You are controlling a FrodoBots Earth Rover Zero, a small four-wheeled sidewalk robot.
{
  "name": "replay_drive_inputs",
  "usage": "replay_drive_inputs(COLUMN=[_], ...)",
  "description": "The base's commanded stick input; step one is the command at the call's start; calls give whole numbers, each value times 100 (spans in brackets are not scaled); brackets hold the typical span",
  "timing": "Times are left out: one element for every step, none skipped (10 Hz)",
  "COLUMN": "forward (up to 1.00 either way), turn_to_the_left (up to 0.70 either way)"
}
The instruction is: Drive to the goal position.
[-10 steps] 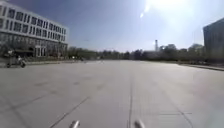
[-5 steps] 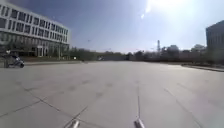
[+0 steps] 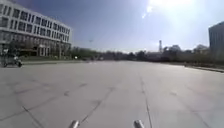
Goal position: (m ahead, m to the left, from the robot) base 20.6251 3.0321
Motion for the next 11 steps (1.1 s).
replay_drive_inputs(forward=[70, 70, 70, 70, 70, 70, 70, 70, 70, 70, 70], turn_to_the_left=[0, 0, 0, 0, 0, 0, 0, 0, 0, 0, 0])
